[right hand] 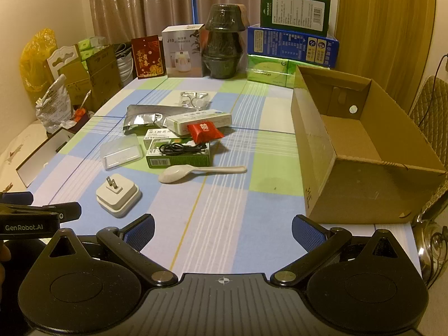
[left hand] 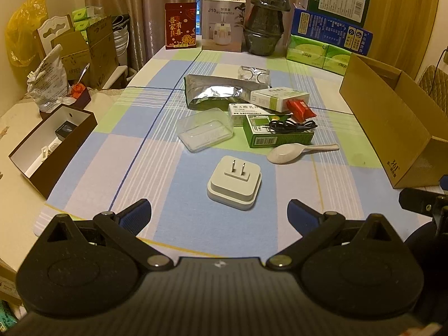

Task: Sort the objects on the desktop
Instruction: 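Move both tools toward the white plug adapter and white spoon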

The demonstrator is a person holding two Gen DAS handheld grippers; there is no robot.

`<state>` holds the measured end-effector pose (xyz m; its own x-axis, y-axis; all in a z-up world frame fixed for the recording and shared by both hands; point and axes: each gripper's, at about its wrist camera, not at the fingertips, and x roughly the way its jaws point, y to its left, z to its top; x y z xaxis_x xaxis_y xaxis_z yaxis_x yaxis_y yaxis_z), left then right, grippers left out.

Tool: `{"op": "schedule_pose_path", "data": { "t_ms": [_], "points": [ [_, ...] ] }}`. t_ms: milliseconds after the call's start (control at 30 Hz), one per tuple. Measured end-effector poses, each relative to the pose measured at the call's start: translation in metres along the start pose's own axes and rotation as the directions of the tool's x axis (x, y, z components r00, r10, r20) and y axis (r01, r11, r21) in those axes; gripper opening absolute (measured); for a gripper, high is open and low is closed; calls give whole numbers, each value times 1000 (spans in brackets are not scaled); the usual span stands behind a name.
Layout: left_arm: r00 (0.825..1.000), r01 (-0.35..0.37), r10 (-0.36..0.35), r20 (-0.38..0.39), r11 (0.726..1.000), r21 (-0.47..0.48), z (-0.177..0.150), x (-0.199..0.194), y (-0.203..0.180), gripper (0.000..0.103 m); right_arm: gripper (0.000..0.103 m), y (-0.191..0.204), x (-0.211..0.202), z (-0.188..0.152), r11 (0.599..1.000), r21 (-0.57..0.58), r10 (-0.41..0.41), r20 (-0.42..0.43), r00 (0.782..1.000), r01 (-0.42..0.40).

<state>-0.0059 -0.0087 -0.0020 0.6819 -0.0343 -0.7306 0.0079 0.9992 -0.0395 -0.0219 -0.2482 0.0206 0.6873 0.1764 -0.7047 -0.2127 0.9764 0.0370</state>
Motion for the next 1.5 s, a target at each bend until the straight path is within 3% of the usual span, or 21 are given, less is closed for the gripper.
{"op": "schedule_pose_path", "data": {
  "t_ms": [900, 1033, 1167, 1367, 1500],
  "points": [
    [1000, -6, 6, -5, 1000, 21, 2, -4, -4, 101, 101, -6, 2, 2, 998, 53, 36, -19, 999, -35],
    [999, 38, -38, -22, 999, -7, 6, -2, 1, 101, 101, -10, 5, 5, 995, 76, 59, -36, 998, -56],
    [994, 99, -101, -42, 994, -35, 15, 4, 4, 101, 101, -14, 14, 16, 989, 74, 134, -86, 987, -128],
    [992, 121, -118, -40, 991, 64, 44, 16, 0, 102, 101, -4, 34, 46, 985, -109, 128, -82, 988, -137],
    [990, 128, -121, -69, 986, 106, 56, 37, 9, 102, 101, 1, 59, 58, 949, -284, 119, -71, 990, -134]
  ]
}}
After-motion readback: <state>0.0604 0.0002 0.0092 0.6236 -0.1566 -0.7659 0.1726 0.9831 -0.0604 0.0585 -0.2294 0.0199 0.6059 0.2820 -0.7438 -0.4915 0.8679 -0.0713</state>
